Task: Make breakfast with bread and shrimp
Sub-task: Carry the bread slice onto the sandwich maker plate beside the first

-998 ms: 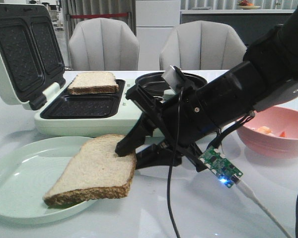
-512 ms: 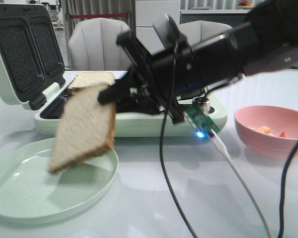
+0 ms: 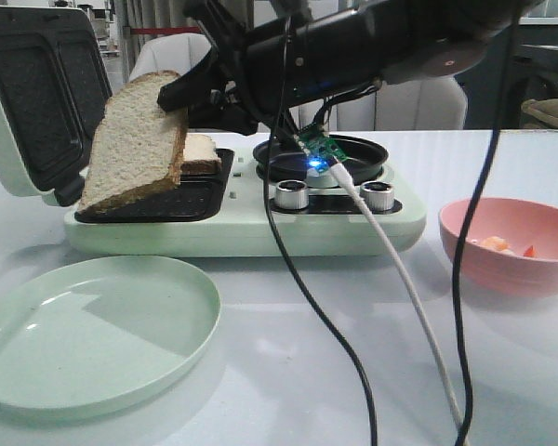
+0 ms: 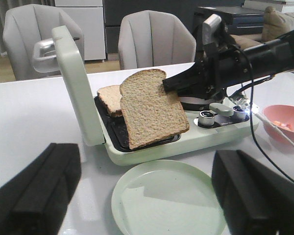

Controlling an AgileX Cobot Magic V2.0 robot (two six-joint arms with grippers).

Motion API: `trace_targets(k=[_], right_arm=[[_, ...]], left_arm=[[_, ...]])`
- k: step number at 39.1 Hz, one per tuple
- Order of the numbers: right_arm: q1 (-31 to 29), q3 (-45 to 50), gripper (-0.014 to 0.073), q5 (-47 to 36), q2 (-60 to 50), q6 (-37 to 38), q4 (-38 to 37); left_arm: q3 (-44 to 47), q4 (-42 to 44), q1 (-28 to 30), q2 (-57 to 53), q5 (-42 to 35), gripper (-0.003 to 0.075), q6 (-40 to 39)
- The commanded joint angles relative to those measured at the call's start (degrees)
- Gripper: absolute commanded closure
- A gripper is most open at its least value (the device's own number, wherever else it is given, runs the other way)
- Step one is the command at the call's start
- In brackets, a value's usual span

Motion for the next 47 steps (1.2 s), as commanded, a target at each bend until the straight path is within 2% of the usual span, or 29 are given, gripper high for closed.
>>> trace_targets(k=[1, 14, 17, 23, 25, 27, 32, 34, 38, 47], right_arm=[[-0.17, -4.96, 0.0438, 0.35, -0.47, -0.77, 3.72], [-0.33, -11.13, 0.0421, -1.19, 4.43, -0.77, 1.17], [-0.33, -11.3, 0.0351, -2.41, 4.43, -0.77, -1.78], [-0.33, -11.42, 0.0088, -4.42, 4.23, -0.77, -4.53], [-0.34, -11.42, 0.0027, -5.13, 3.94, -0.77, -5.73], [-0.47, -11.42, -0.0001, -6.04, 3.44, -0.77, -6.24], [-0.98, -11.42, -0.0001, -8.11, 1.34, 0.41, -9.42], [-1.12, -11.42, -0.0001, -9.31, -0.03, 1.93, -12.66], [-1.34, -11.42, 0.0009, -10.21, -3.49, 9.35, -24.15], [-1.42, -11.42, 0.0013, -6.14, -13.42, 32.37, -60.54]], left_arm=[[-1.56, -0.98, 0.03, -0.77, -4.87, 0.0118, -0.4], [-1.56, -0.98, 0.03, -0.77, -4.87, 0.0118, -0.4], [-1.56, -0.98, 0.03, -0.77, -4.87, 0.0118, -0.4], [-1.56, -0.98, 0.03, -0.77, -4.87, 0.0118, -0.4], [-1.56, -0.98, 0.03, -0.77, -4.87, 0.0118, -0.4], [-1.56, -0.98, 0.03, -0.77, -4.87, 0.0118, -0.4], [-1.56, -0.98, 0.03, -0.77, -4.87, 0.0118, -0.4], [-1.56, -0.98, 0.03, -0.77, -4.87, 0.0118, -0.4], [-1.56, -0.98, 0.03, -0.77, -4.87, 0.0118, -0.4], [-1.56, -0.98, 0.03, -0.77, -4.87, 0.0118, -0.4]])
